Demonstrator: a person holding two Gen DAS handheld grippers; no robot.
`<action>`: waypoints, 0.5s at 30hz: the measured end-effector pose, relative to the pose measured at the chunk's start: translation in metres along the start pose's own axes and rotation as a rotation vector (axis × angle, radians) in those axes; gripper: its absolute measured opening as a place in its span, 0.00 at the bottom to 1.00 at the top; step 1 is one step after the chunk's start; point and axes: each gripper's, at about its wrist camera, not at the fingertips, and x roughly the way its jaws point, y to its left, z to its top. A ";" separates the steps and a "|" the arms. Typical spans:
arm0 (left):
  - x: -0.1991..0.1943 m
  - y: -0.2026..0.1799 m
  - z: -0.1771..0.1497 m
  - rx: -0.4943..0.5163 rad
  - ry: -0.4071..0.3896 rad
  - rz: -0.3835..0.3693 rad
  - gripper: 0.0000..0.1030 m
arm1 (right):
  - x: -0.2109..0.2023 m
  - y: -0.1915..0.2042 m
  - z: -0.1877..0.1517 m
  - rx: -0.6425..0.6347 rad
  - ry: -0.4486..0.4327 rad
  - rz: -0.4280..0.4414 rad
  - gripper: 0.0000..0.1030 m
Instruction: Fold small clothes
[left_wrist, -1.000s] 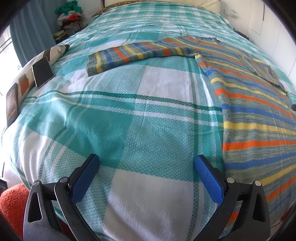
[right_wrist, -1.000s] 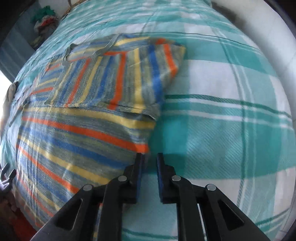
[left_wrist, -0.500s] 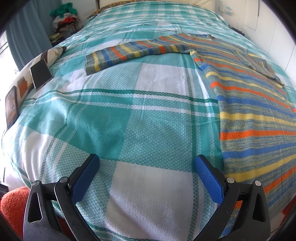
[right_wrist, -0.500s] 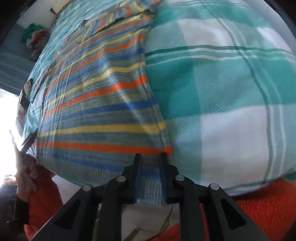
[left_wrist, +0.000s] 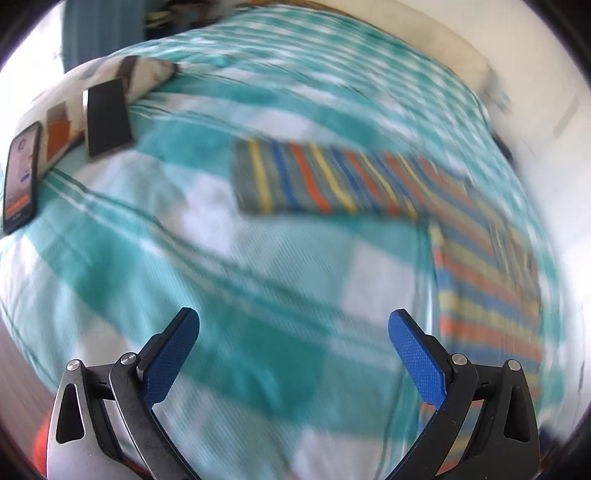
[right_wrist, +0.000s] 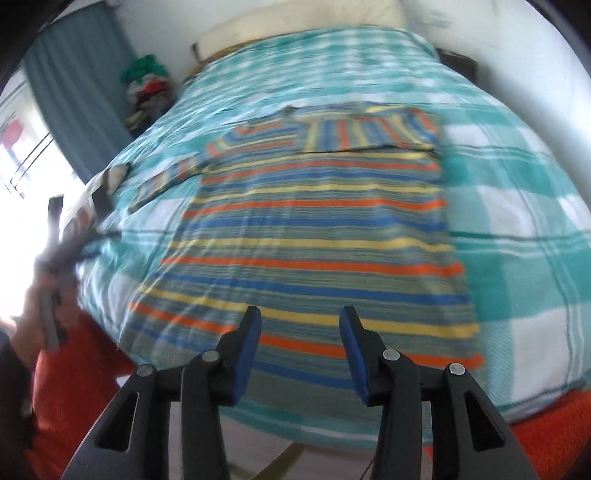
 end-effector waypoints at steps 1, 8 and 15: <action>0.006 0.011 0.021 -0.043 -0.005 -0.006 0.99 | 0.003 0.004 -0.001 -0.020 0.002 -0.002 0.43; 0.088 0.039 0.096 -0.127 0.076 0.092 0.90 | 0.020 0.005 -0.012 -0.027 0.038 -0.018 0.43; 0.098 0.015 0.101 -0.063 0.094 0.114 0.01 | 0.024 -0.003 -0.013 -0.022 0.037 -0.021 0.43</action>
